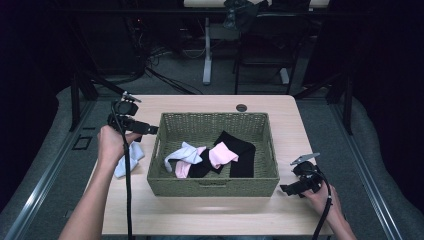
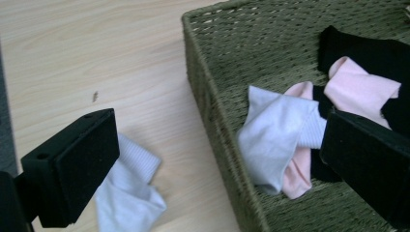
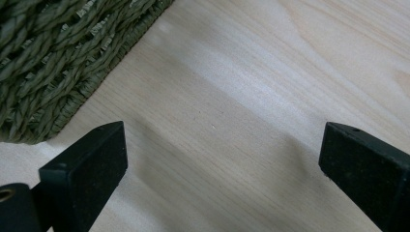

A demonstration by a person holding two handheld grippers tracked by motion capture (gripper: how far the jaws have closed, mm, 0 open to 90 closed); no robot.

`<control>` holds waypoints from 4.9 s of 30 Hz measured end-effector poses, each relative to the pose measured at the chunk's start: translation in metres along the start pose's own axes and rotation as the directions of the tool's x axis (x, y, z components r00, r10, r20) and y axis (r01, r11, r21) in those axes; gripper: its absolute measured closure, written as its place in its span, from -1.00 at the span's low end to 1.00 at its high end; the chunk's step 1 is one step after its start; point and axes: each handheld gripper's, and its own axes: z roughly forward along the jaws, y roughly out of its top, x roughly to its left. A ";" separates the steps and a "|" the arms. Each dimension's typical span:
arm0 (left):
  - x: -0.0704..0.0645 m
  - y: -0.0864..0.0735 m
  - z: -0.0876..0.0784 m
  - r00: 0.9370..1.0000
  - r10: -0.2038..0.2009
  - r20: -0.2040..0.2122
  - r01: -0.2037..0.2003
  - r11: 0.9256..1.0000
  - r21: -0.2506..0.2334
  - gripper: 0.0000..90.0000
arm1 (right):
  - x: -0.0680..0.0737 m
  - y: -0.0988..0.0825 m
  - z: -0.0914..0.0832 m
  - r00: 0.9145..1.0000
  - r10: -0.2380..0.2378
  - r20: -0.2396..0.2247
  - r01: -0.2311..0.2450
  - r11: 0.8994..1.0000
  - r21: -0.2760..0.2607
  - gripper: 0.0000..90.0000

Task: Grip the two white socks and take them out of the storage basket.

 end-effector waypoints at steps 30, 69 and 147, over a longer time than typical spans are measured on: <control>-0.062 0.017 0.079 0.993 0.080 0.087 -0.087 0.994 0.072 -1.00 | 0.000 -0.002 -0.002 1.000 0.003 0.009 -0.003 1.000 -0.008 -0.94; -0.093 0.014 0.154 0.978 0.155 0.136 -0.191 0.930 0.313 0.30 | -0.002 -0.003 -0.004 1.000 0.009 0.009 -0.009 1.000 -0.009 -0.94; -0.023 0.054 -0.087 0.987 0.160 -0.010 -0.160 0.984 -0.077 0.90 | -0.001 -0.006 -0.007 1.000 0.008 0.009 -0.008 1.000 0.012 -0.93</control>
